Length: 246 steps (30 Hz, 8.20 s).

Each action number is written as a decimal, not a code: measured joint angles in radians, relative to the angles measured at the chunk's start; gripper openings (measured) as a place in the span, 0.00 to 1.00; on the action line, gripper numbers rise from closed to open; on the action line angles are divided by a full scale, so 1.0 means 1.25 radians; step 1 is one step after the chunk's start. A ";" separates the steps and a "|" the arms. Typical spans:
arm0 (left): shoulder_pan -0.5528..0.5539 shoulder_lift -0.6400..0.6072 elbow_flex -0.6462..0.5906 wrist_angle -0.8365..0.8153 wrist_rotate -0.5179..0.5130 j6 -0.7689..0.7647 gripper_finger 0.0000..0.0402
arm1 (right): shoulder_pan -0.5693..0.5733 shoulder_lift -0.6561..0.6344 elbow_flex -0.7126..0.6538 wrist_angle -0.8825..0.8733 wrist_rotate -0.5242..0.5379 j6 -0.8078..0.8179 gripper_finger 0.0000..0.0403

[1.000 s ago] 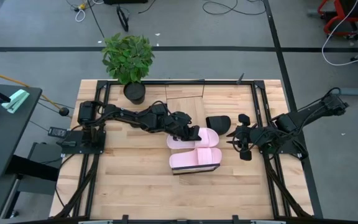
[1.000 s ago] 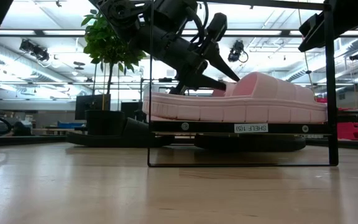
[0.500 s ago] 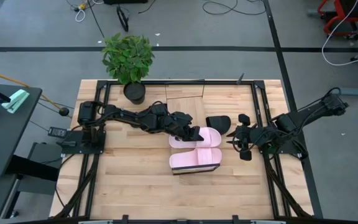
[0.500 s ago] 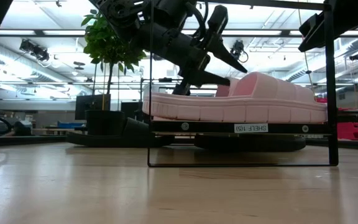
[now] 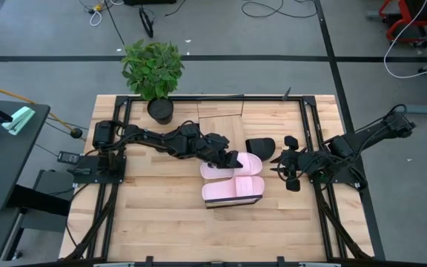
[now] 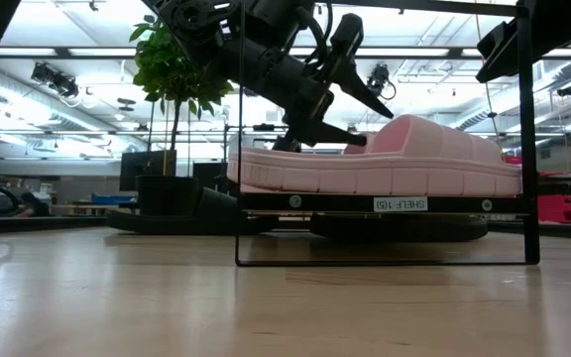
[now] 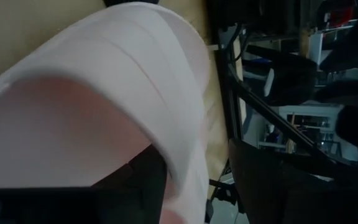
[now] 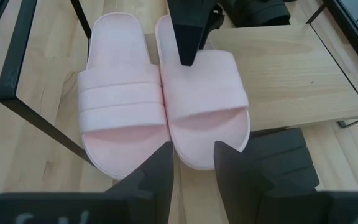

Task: Pick and place slides into the shelf
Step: Put the pink slide on the shelf, then put the right black slide on the shelf

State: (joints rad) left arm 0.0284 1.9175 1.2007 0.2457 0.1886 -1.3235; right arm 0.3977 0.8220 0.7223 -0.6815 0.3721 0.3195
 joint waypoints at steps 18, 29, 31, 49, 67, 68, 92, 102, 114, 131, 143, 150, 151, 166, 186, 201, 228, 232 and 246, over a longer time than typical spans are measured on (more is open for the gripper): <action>0.002 0.000 0.000 -0.076 -0.003 0.061 0.43 | 0.000 0.000 0.000 0.001 0.000 0.016 0.30; 0.002 0.000 0.000 -0.101 0.006 0.063 0.43 | 0.000 0.000 0.000 0.001 0.000 0.016 0.30; 0.002 0.000 0.000 -0.101 0.006 0.063 0.43 | 0.000 0.000 0.000 0.001 0.000 0.016 0.30; 0.011 0.000 0.000 -0.106 0.063 0.005 0.42 | -0.001 0.000 0.000 -0.002 0.000 0.015 0.30; 0.020 -0.128 0.000 -0.309 -0.049 0.148 0.32 | -0.002 0.000 0.000 -0.024 0.033 0.025 0.30; 0.019 -0.133 0.000 -0.319 -0.058 0.158 0.31 | -0.003 0.000 0.000 -0.038 0.051 0.031 0.30; -0.031 -0.348 -0.283 -0.212 -0.243 0.225 0.28 | -0.335 -0.068 0.000 -0.209 0.071 0.118 0.30; -0.054 -0.593 -0.537 -0.033 -0.407 0.224 0.24 | -0.510 -0.065 -0.051 -0.113 -0.118 0.100 0.30; -0.084 -0.622 -0.692 0.225 -0.414 0.284 0.22 | -0.807 0.035 -0.199 0.154 -0.495 0.148 0.30; -0.098 -0.622 -0.692 0.268 -0.429 0.386 0.19 | -0.931 0.233 -0.201 0.238 -0.759 0.147 0.30; -0.098 -0.621 -0.692 0.268 -0.429 0.386 0.19 | -0.952 0.329 -0.201 0.329 -0.802 0.145 0.30; -0.098 -0.621 -0.692 0.267 -0.429 0.385 0.18 | -0.952 0.356 -0.200 0.330 -0.806 0.138 0.30; -0.098 -0.621 -0.692 0.267 -0.429 0.385 0.18 | -0.952 0.356 -0.200 0.329 -0.806 0.133 0.30; -0.098 -0.621 -0.692 0.266 -0.429 0.385 0.17 | -0.988 0.357 -0.201 0.306 -0.801 0.112 0.30; -0.098 -0.621 -0.692 0.266 -0.429 0.385 0.17 | -0.939 0.394 -0.201 0.353 -0.809 0.140 0.30; -0.098 -0.621 -0.692 0.262 -0.429 0.385 0.17 | -0.938 0.437 -0.201 0.393 -0.766 0.102 0.05; -0.099 -0.621 -0.692 0.260 -0.430 0.386 0.16 | -0.944 0.199 -0.201 0.127 -0.635 0.142 0.10; -0.100 -0.621 -0.692 0.260 -0.430 0.385 0.18 | -0.944 0.185 -0.201 0.099 -0.650 0.154 0.21; -0.103 -0.621 -0.692 0.260 -0.435 0.382 0.15 | -0.958 0.027 -0.319 0.177 -0.657 0.262 0.56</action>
State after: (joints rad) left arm -0.1005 1.1416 0.3363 0.5713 -0.3553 -0.8454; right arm -0.7994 0.8559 0.3235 -0.4599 -0.4497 0.6468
